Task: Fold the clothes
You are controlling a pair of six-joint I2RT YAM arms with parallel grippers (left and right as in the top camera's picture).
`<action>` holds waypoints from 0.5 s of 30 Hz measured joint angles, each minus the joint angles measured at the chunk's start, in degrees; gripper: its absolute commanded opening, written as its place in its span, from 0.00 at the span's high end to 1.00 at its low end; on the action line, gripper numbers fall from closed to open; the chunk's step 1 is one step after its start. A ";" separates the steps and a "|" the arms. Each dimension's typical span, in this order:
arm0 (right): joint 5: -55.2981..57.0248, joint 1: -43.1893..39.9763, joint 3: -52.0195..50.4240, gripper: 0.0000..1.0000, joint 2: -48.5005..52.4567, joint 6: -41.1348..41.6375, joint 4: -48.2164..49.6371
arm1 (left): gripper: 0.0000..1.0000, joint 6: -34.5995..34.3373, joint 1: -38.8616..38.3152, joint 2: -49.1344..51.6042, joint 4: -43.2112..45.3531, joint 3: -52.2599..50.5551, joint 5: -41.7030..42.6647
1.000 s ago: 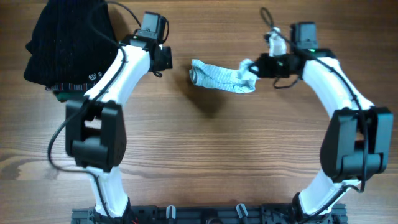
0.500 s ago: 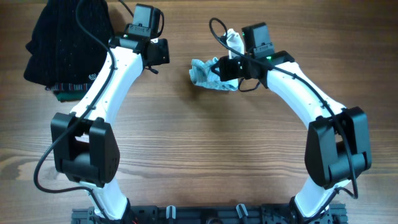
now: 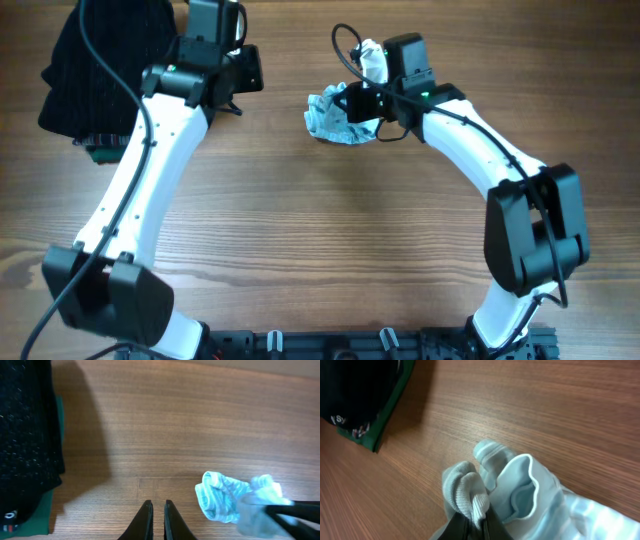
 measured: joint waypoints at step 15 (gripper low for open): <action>-0.07 4.42 0.00 0.01 2.03 0.55 2.32 | 0.88 0.00 0.00 -0.39 -0.59 0.00 0.00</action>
